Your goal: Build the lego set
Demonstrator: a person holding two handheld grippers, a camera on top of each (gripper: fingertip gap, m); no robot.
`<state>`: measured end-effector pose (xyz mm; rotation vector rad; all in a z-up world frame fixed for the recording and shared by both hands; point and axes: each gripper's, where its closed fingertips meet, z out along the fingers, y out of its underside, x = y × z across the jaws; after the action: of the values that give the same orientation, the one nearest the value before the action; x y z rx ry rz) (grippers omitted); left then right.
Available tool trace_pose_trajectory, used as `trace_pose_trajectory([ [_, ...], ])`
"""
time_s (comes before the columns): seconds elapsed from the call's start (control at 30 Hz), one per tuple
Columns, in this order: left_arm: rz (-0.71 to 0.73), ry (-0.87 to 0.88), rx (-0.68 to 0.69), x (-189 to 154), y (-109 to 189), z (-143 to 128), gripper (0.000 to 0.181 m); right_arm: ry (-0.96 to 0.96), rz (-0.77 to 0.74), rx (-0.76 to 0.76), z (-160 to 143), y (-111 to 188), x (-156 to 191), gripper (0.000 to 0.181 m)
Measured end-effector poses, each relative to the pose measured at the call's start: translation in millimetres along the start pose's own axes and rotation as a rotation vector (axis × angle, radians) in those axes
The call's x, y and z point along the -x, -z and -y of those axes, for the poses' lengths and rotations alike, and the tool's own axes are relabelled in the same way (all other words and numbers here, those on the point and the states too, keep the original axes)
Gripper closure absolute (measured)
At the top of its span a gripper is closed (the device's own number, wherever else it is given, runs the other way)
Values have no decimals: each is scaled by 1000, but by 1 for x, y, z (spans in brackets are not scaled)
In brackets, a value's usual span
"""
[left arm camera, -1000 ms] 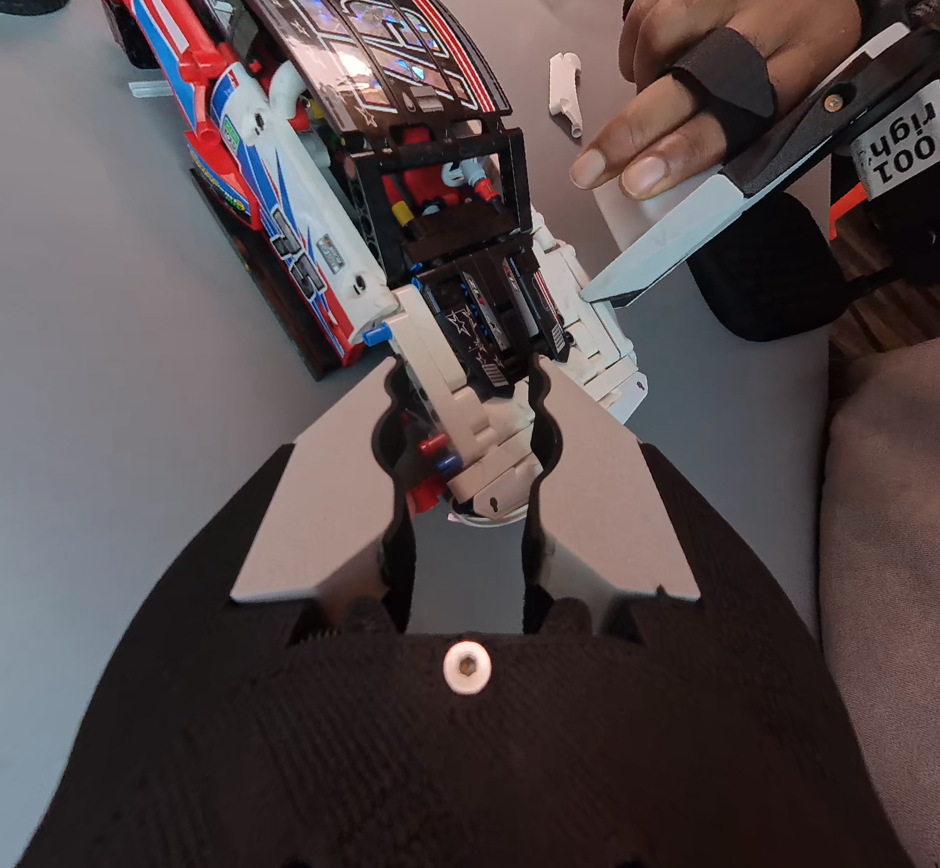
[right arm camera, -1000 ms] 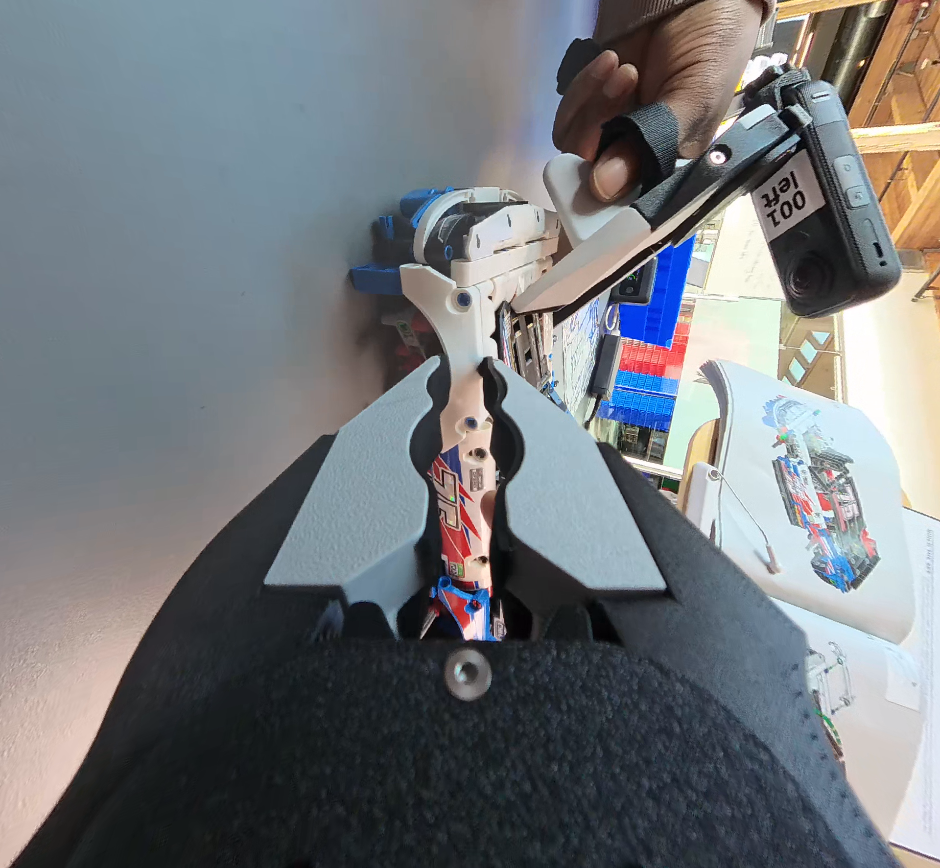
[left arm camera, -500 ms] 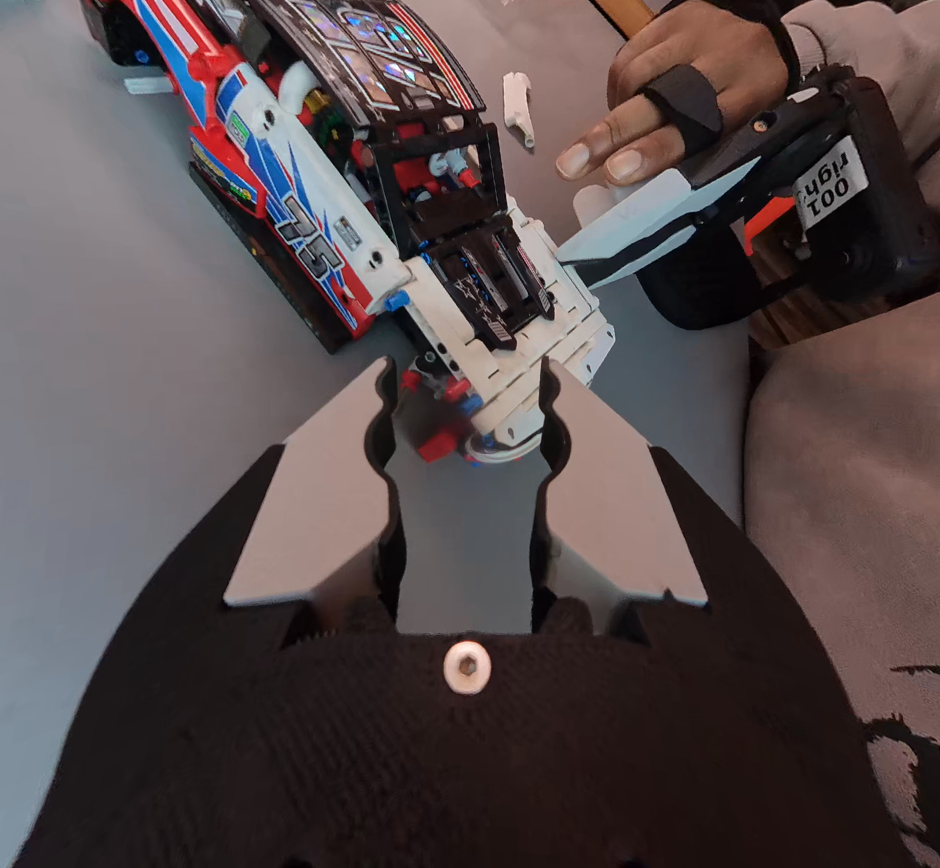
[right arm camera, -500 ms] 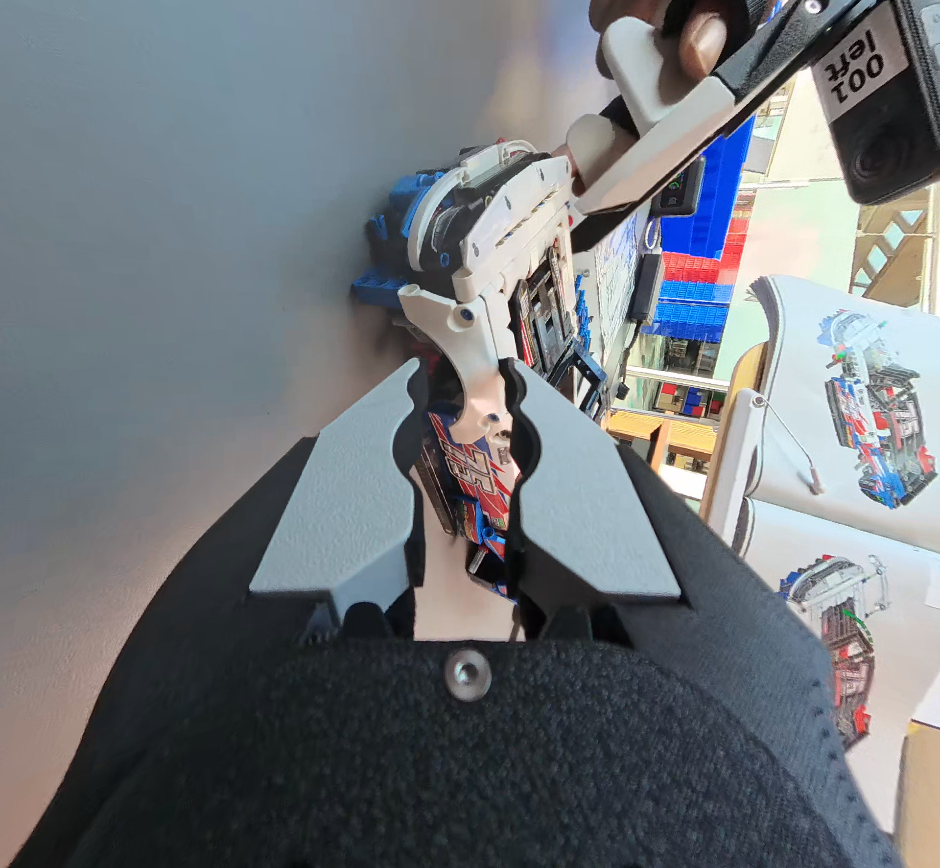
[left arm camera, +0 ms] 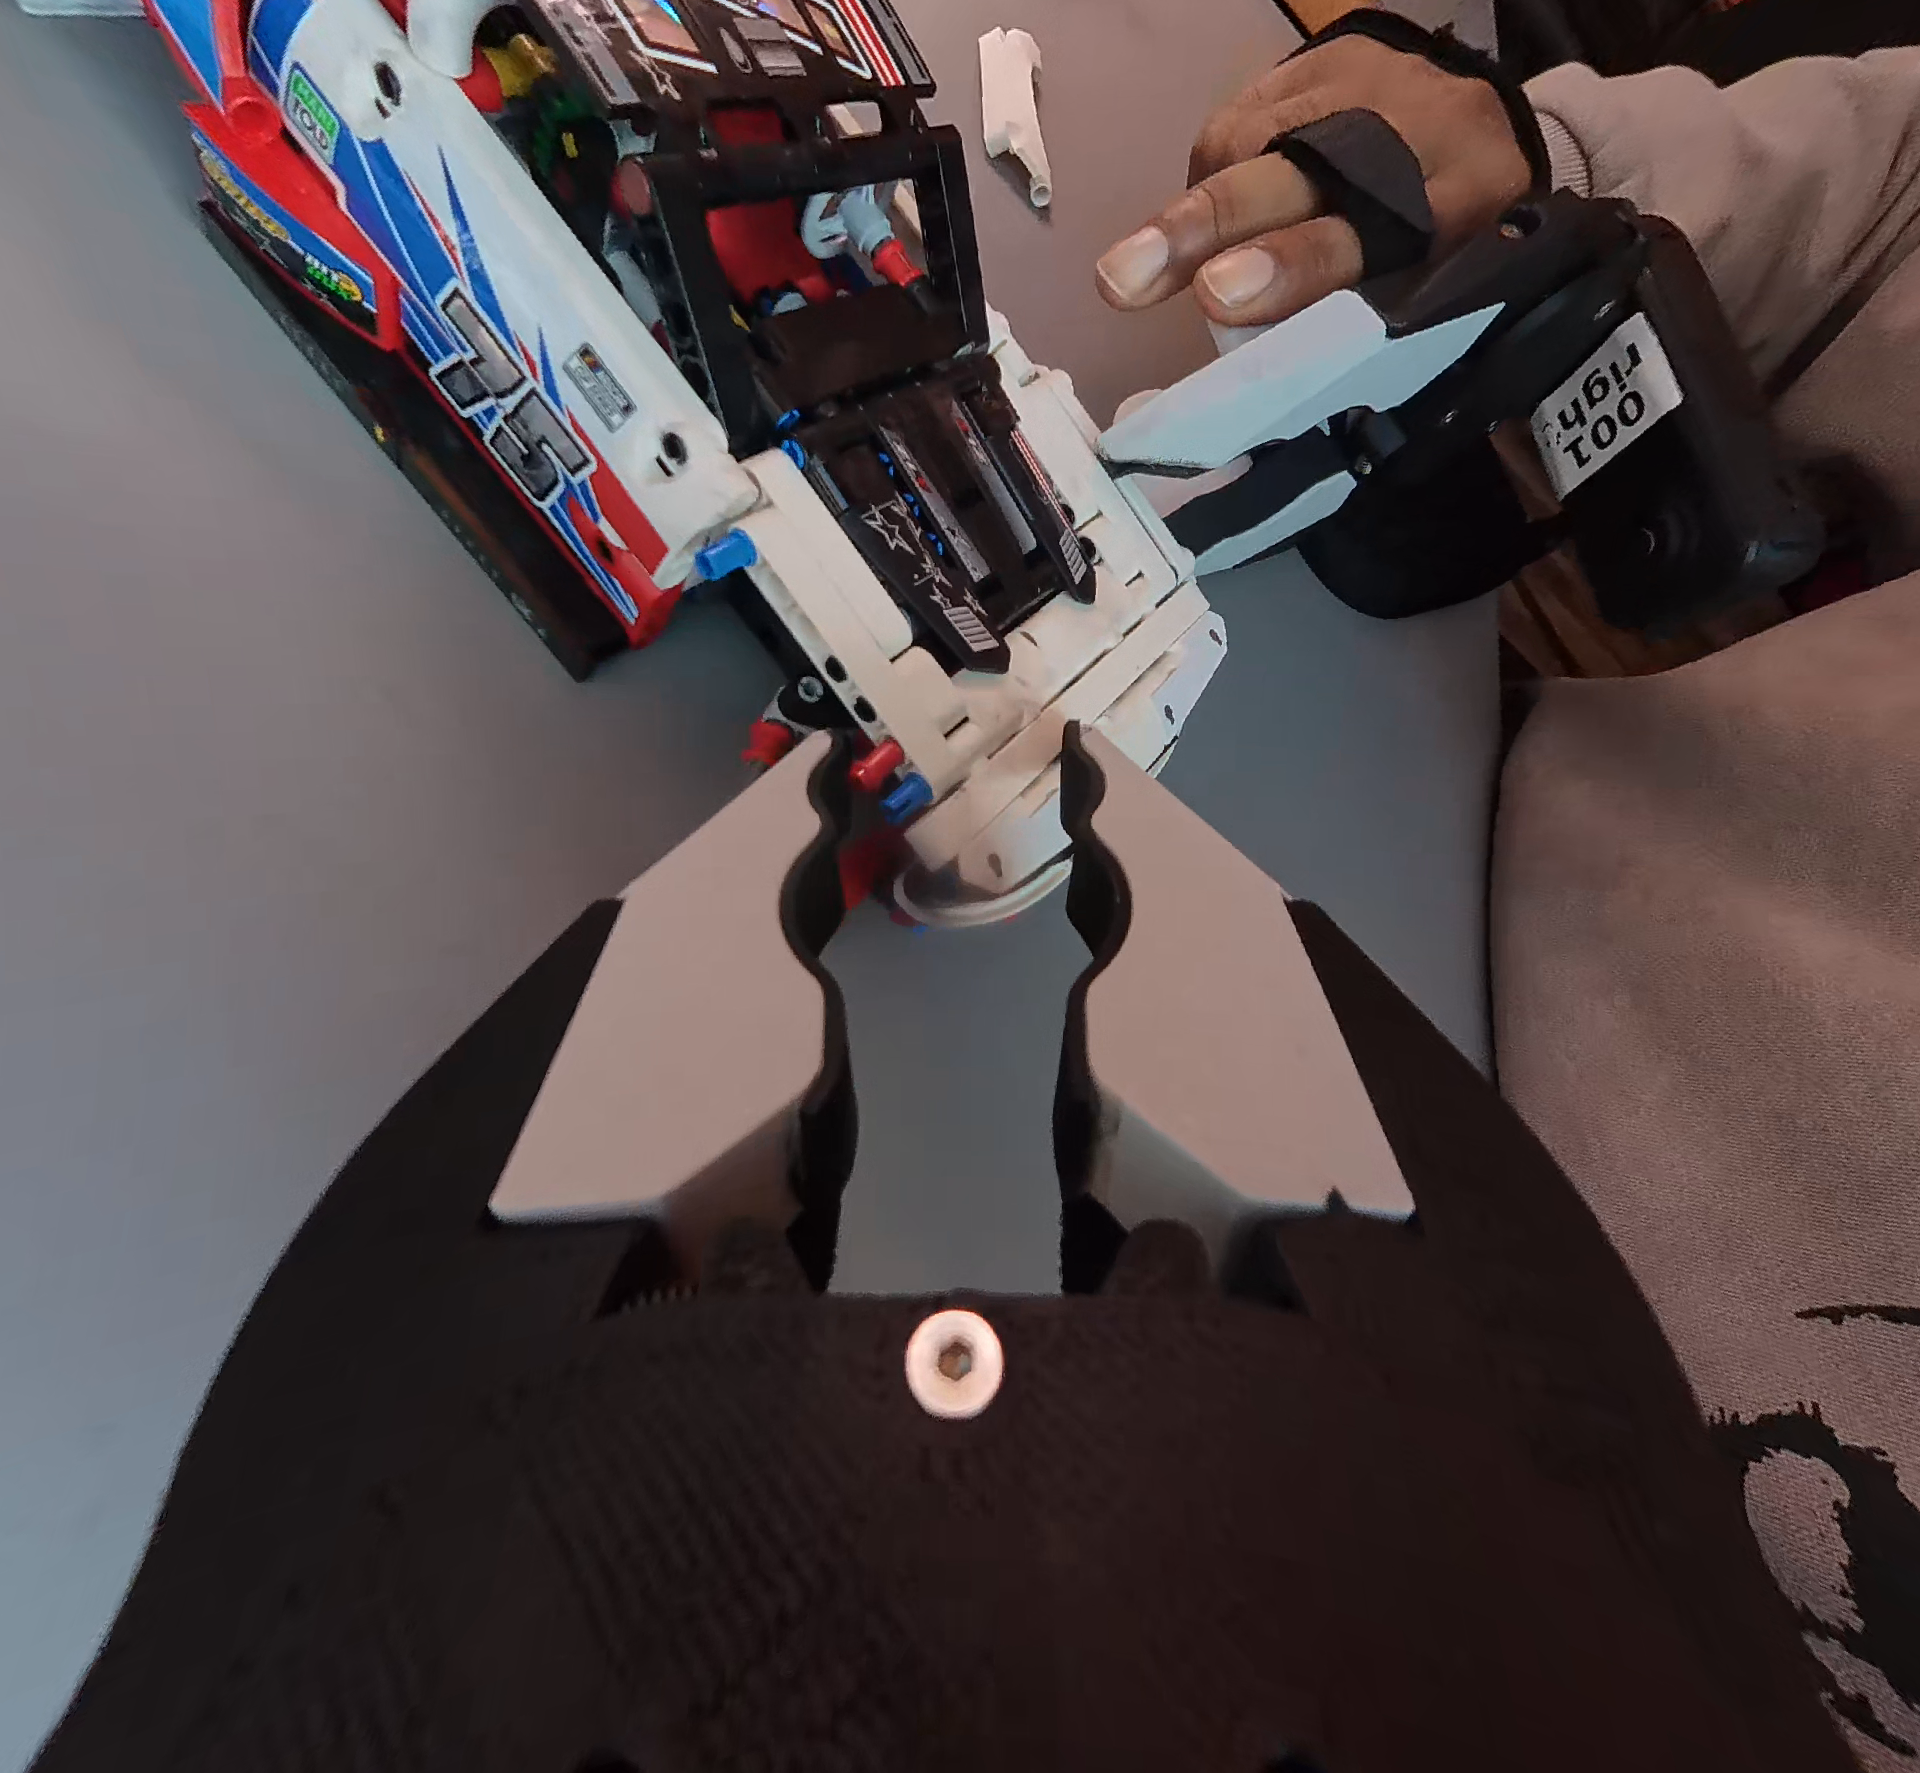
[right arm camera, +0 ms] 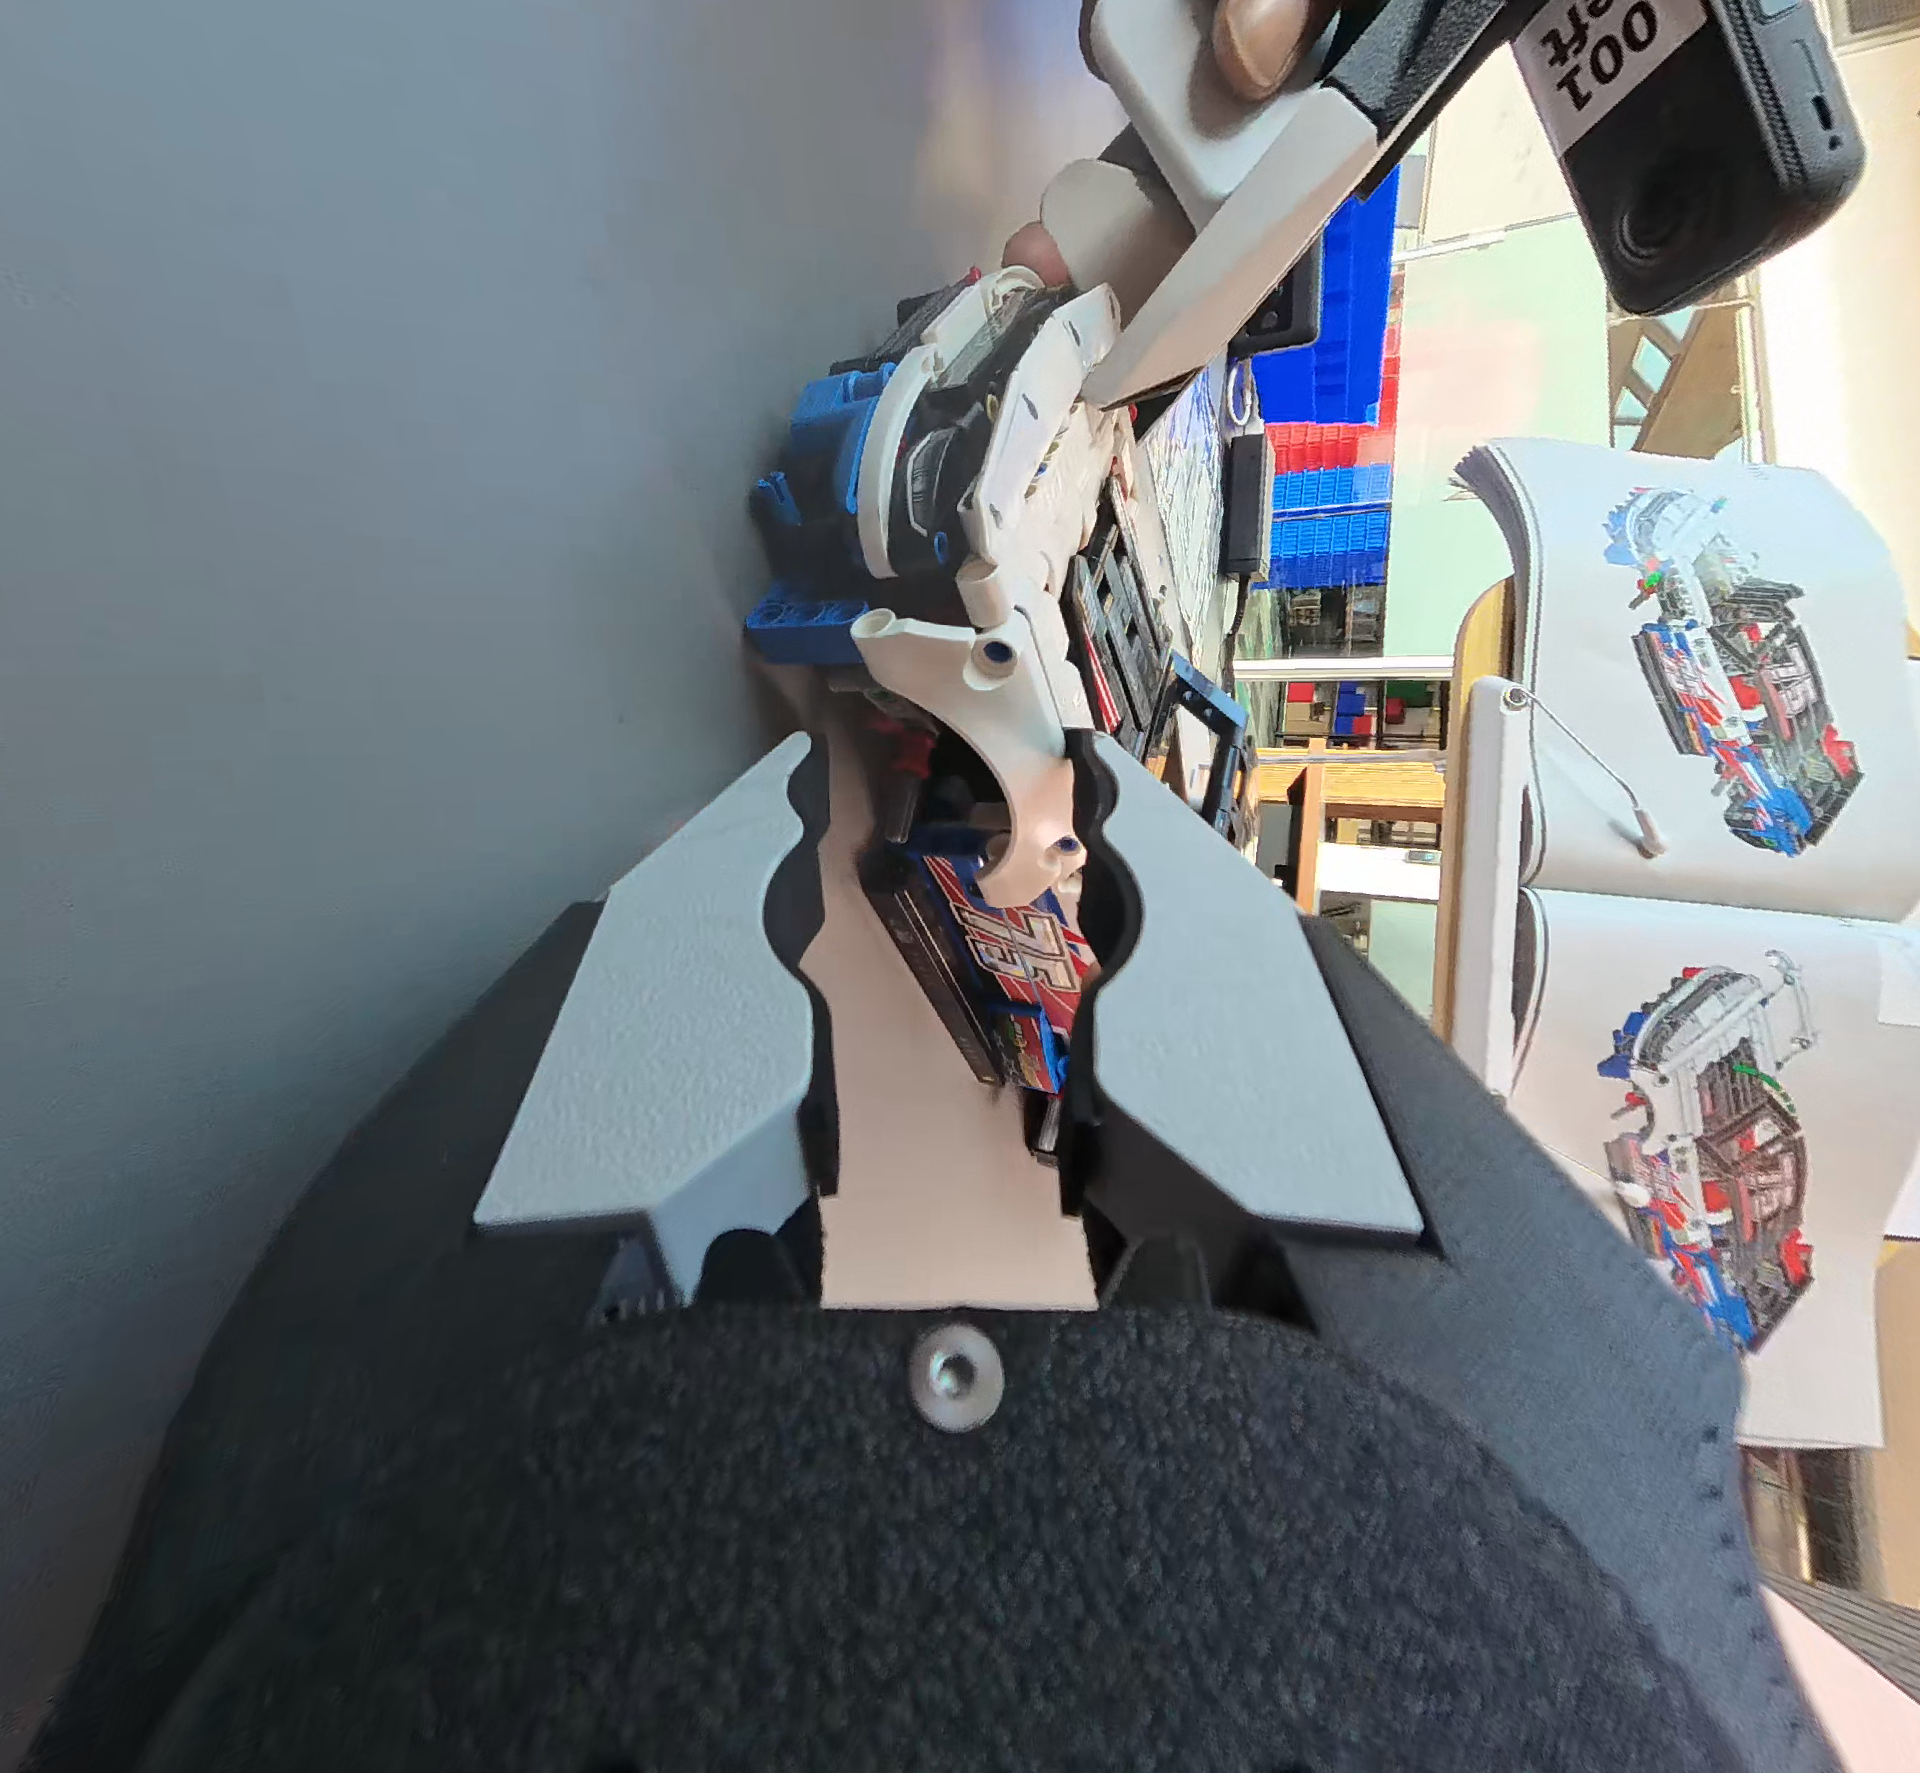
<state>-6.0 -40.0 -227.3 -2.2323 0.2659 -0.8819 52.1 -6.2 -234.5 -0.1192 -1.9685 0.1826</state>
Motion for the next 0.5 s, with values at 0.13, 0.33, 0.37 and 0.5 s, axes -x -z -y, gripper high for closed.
trace_pose_trajectory([
  [0.13, -6, 6, -2, -1, -1, 0, 143, -64, 47, -30, 2, 3, 2, 134],
  [0.33, -26, 8, 5, -5, -3, -1, 143, -111, 101, -42, 6, 9, 0, 140],
  [0.37, -29, 8, 8, -6, -4, -1, 143, -159, 125, -56, 8, 11, 0, 140],
  [0.5, -39, 6, 11, -8, -5, -2, 143, -354, 247, -95, 12, 16, -1, 138],
])
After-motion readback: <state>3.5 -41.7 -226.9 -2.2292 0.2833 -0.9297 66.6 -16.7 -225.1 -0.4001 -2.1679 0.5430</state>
